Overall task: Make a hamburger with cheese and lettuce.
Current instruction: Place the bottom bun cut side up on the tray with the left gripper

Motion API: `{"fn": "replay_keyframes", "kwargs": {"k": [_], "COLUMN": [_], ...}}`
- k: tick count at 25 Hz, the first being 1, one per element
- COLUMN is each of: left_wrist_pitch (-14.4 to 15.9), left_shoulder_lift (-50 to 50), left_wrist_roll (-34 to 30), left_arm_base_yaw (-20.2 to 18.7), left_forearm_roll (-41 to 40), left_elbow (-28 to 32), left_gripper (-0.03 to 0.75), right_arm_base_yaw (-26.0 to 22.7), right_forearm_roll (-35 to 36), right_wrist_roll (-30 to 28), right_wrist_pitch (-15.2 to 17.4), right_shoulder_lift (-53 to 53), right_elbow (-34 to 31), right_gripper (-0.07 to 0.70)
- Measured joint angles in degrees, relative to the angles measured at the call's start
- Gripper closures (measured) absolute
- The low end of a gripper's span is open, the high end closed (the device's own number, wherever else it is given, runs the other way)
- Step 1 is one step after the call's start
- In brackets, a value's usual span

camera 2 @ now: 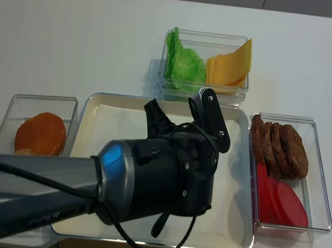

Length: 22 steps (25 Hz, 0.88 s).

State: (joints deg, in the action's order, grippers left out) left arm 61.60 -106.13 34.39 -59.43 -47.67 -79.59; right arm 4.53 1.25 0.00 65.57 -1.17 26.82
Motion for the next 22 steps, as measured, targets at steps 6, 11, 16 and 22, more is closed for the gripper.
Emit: {"fn": "replay_keyframes", "kwargs": {"k": [6,11,16,22], "left_wrist_pitch": [-0.09,-0.26,-0.4,-0.49], "left_shoulder_lift": [0.0,0.0,-0.16,-0.26], "left_wrist_roll": [0.0,0.12,0.23,0.56], "left_arm_base_yaw": [0.0,0.0,0.0,-0.03], "left_forearm_roll": [0.04,1.17,2.45,2.87], "left_elbow": [0.0,0.0,0.0,0.0], "left_gripper": [0.58,0.54,0.507,0.467], "right_arm_base_yaw": [0.0,0.0,0.0,0.0], "right_forearm_roll": [0.0,0.0,0.0,0.0], "right_wrist_roll": [0.0,0.0,0.0,0.0], "right_wrist_pitch": [0.0,0.0,0.0,0.0], "right_shoulder_lift": [0.0,0.0,0.0,0.0], "right_elbow": [0.0,0.0,0.0,0.0], "right_gripper": [0.157,0.157,0.157,0.157]}}
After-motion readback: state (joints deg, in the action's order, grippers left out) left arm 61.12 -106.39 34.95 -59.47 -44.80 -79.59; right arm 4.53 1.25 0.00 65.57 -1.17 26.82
